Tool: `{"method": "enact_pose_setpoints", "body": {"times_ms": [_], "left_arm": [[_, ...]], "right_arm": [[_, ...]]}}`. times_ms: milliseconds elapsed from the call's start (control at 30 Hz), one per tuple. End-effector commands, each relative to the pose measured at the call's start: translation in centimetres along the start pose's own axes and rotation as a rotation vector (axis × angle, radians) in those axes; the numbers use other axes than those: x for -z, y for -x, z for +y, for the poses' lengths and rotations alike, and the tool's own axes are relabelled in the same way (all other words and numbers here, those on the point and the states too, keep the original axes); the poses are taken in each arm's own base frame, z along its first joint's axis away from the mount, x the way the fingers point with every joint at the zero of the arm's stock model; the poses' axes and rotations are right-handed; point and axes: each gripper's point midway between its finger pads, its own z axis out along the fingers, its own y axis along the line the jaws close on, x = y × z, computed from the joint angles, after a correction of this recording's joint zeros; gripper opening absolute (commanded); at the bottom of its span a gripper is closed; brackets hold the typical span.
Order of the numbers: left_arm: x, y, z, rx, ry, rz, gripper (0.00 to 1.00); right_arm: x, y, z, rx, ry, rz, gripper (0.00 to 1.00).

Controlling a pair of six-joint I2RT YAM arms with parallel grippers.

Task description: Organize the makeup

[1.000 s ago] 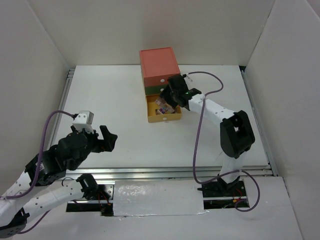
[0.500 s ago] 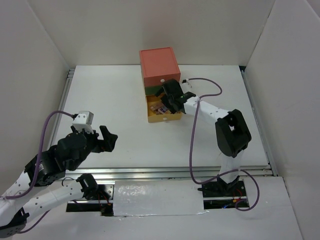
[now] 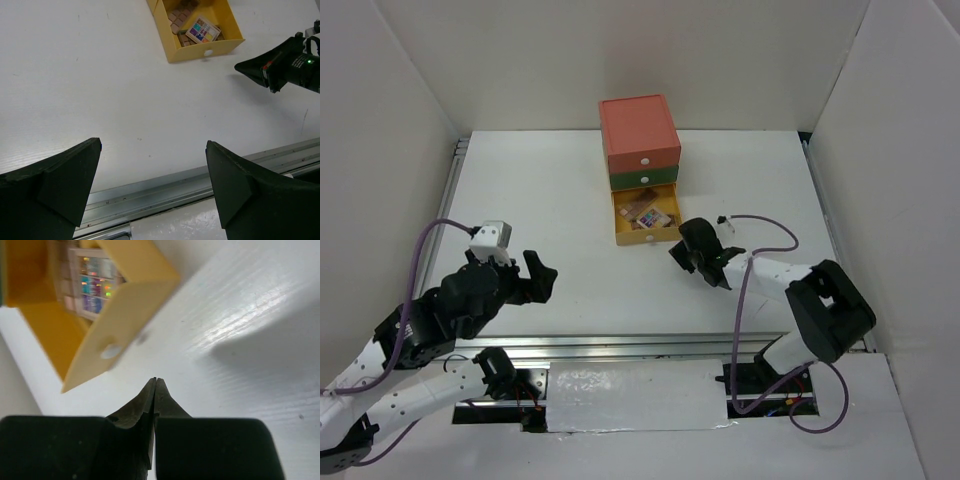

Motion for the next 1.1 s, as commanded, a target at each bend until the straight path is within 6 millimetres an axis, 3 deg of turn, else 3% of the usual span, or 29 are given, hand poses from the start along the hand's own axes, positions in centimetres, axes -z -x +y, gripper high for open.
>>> {"method": "enact_pose_setpoints", "body": {"times_ms": [0, 133, 300, 467, 667, 1067], "left_arm": [[-0.5, 0.4, -0.5, -0.012, -0.003, -0.009, 0.99], [-0.5, 0.4, -0.4, -0.006, 0.006, -0.012, 0.99], [-0.4, 0.3, -0.6, -0.008, -0.014, -0.013, 0.99], [-0.9, 0.0, -0.9, -0.028, -0.011, 0.006, 0.99], [-1.3, -0.3, -1.0, -0.043, -0.005, 0.021, 0.99], [-1.7, -0.5, -0.8, -0.047, 0.026, 0.032, 0.99]], "right_arm": [[-0.9, -0.3, 3.5, -0.085, 0.102, 0.014, 0.00], [-3.8, -0.2, 2.8, -0.076, 0.019, -0.004, 0.00], [-5.5, 2.0, 4.0, -0.099, 0.006, -0.076, 0.00], [-7.7, 2.7, 3.6, -0.098, -0.018, -0.062, 0.00], [-9.5, 3.2, 4.5, -0.063, 0.002, -0.040, 0.00], [-13.8, 2.0, 10.0, -0.123, 0.136, 0.073, 0.00]]}}
